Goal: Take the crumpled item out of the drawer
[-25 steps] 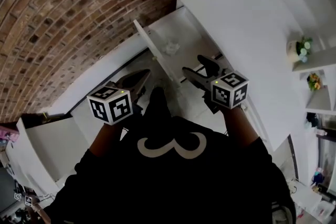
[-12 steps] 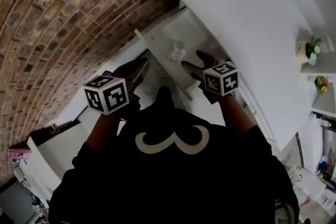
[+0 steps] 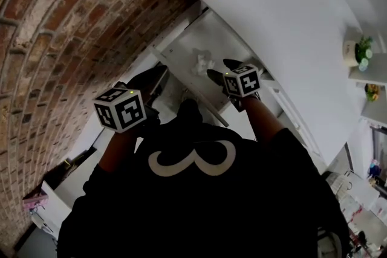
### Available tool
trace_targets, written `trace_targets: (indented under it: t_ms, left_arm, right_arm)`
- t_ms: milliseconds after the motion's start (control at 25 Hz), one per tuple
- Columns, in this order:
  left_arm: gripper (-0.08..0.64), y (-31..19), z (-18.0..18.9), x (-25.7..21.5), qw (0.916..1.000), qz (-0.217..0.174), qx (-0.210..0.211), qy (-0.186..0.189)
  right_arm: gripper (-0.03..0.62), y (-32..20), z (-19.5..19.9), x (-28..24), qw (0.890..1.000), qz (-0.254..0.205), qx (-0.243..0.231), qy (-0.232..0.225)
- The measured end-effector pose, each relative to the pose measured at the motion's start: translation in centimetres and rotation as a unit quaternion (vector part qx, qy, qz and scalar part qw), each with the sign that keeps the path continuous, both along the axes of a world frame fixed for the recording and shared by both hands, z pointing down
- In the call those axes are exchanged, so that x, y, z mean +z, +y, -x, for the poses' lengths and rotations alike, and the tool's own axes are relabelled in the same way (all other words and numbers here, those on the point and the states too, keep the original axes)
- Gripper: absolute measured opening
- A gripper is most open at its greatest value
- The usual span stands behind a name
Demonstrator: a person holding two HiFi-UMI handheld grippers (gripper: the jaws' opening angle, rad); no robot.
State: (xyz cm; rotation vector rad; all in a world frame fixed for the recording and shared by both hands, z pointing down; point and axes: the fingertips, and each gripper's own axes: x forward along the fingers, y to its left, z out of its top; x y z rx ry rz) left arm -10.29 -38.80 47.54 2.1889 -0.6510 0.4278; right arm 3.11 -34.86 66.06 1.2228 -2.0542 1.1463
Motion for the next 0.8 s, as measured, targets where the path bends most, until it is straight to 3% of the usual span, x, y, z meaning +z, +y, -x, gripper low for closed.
trace_targets:
  t_ms: [360, 640, 800]
  left_arm:
    - [-0.002, -3.4, -0.2, 2.9, 0.999, 0.018, 0.04, -0.009]
    - [0.0, -4.9, -0.5, 4.3, 0.9983, 0.031, 0.046, -0.017]
    - [-0.002, -5.6, -0.6, 4.6, 0.9978, 0.032, 0.053, -0.024]
  right_arm:
    - [0.31, -0.9, 0.6, 6.6, 0.996, 0.085, 0.022, 0.016]
    - [0.301, -1.7, 0.3, 9.6, 0.993, 0.107, 0.017, 0.042]
    - [0.254, -2.0, -0.3, 10.3, 0.992, 0.108, 0.016, 0.061]
